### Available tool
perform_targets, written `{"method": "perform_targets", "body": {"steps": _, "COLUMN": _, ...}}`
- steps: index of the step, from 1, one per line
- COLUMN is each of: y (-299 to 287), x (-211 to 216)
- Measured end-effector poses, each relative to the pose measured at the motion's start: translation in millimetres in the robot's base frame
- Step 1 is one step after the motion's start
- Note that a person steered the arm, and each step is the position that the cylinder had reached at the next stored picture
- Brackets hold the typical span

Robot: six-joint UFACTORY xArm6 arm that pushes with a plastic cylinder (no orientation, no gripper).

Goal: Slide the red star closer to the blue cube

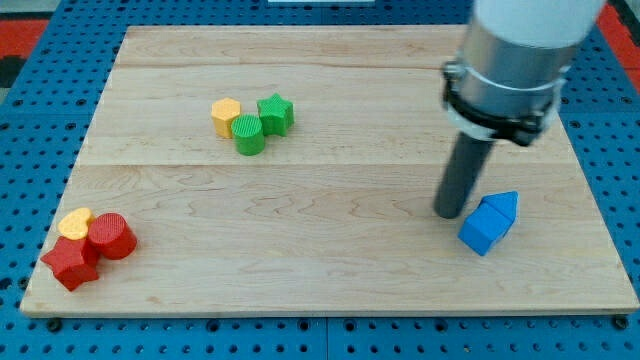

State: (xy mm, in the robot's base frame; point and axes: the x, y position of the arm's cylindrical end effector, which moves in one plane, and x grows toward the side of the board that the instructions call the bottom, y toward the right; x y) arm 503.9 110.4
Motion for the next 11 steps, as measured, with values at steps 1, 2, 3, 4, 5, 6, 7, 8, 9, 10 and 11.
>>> {"method": "perform_targets", "body": {"steps": 1, "y": -88, "x": -40}}
{"method": "perform_targets", "body": {"steps": 2, "y": -211, "x": -39}}
{"method": "perform_targets", "body": {"steps": 3, "y": -327, "x": -33}}
{"method": "perform_targets", "body": {"steps": 4, "y": -406, "x": -16}}
{"method": "perform_targets", "body": {"steps": 5, "y": -415, "x": -9}}
{"method": "perform_targets", "body": {"steps": 6, "y": -415, "x": 58}}
{"method": "perform_targets", "body": {"steps": 7, "y": -414, "x": 101}}
{"method": "perform_targets", "body": {"steps": 8, "y": -408, "x": 106}}
{"method": "perform_targets", "body": {"steps": 9, "y": -404, "x": 85}}
{"method": "perform_targets", "body": {"steps": 10, "y": -380, "x": 81}}
{"method": "perform_targets", "body": {"steps": 11, "y": -372, "x": 77}}
